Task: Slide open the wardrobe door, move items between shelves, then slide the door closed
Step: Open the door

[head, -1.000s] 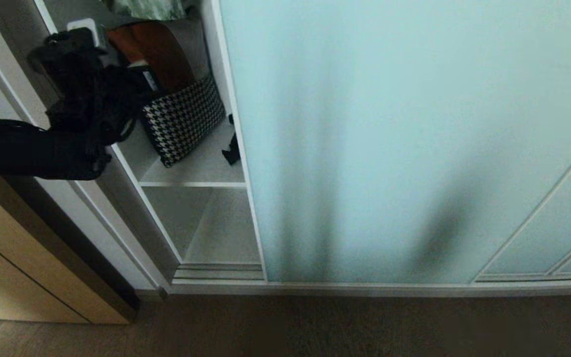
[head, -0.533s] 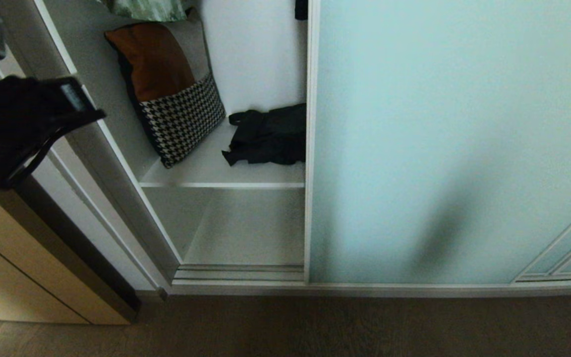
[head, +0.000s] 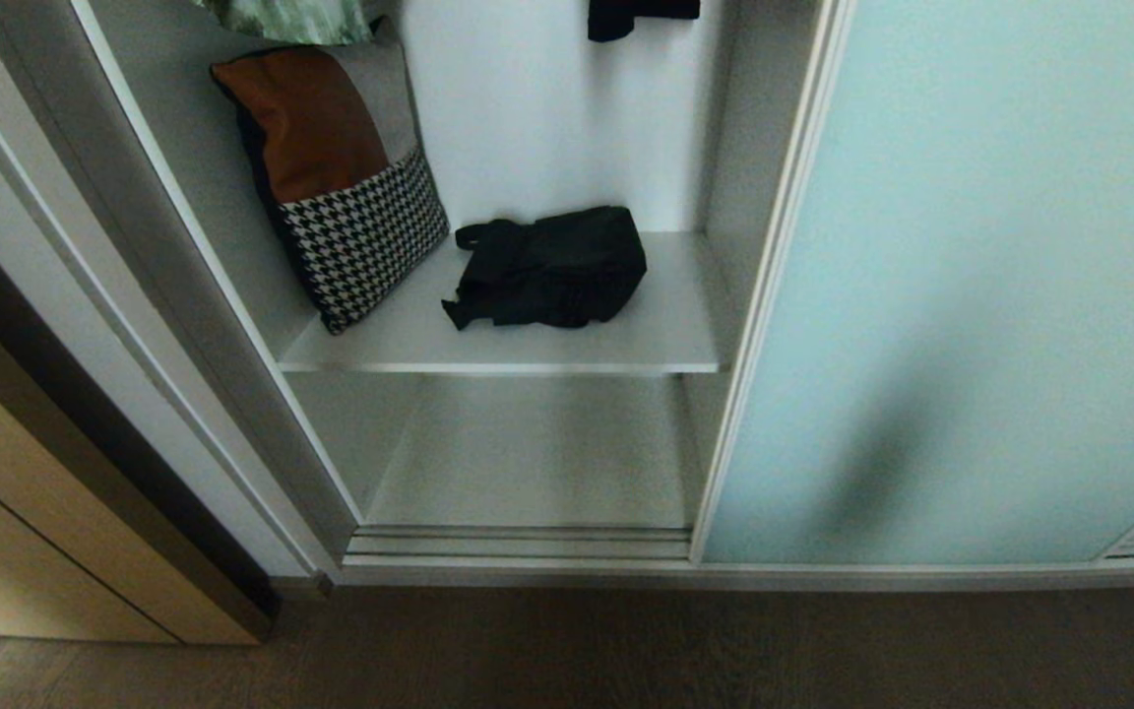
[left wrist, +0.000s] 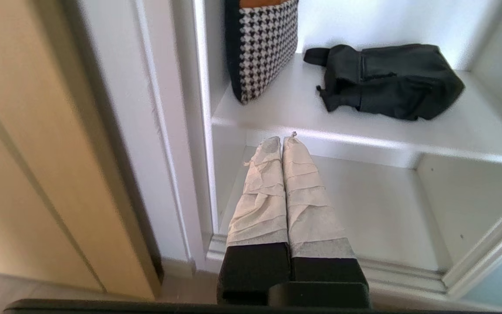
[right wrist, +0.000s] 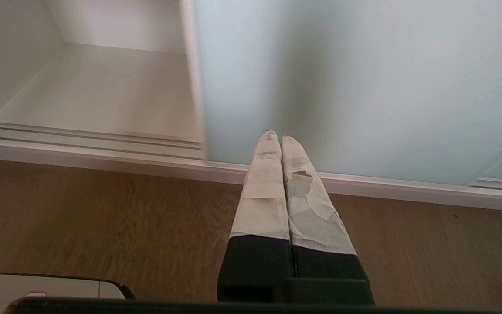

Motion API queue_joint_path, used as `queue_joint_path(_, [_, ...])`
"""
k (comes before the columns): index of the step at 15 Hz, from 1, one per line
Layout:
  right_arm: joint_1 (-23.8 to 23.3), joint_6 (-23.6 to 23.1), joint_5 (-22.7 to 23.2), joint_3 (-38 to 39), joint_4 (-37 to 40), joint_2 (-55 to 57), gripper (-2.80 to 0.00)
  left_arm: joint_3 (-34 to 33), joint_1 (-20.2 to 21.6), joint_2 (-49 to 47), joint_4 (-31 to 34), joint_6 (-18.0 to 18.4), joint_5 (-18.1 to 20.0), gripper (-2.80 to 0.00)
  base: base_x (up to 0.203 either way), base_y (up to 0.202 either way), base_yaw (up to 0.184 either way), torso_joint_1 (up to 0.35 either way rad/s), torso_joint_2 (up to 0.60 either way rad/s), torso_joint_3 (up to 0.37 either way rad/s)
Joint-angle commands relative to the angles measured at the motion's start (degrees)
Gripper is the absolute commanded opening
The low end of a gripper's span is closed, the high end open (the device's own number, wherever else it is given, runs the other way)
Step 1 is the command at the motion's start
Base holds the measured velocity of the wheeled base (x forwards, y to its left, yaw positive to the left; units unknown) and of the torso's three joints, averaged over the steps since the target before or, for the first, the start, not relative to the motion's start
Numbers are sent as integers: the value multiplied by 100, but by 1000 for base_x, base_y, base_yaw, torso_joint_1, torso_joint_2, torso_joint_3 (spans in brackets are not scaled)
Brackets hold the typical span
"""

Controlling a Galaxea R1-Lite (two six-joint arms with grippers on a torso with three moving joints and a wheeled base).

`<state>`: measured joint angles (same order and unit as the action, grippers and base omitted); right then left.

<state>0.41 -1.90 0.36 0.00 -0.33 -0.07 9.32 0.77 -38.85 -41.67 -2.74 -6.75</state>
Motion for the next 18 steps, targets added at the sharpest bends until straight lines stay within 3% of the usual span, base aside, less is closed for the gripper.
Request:
queue_joint_path(1, [2,-3,8,0,-2,-10,-280,-424,4,2009,949,10,73,-280,0,0,0,0,0,0])
queue_joint_path(4, [2,1,4,0,-2,-10,-280,-593,3,3636,2714,92,245,-280,0,0,0,0,0,0])
queue_joint_path(8, [2,-3,0,0,-2,-10,-280,-838,2,3856,4190,308,727,-280,0,0,0,0,0,0])
queue_joint_path(11, [2,-3,0,0,-2,-10,-280,-932,2,3876,4219,705,685,-280,0,0,0,0,0,0])
queue_joint_path(14, [2,-3,0,0,-2,-10,-280,-932,2,3867,4215,810,724,-280,0,0,0,0,0,0])
queue_joint_path(18, [2,-2,0,0,-2,-10,-280,-932,2,3867,4193,555,693,-280,0,0,0,0,0,0])
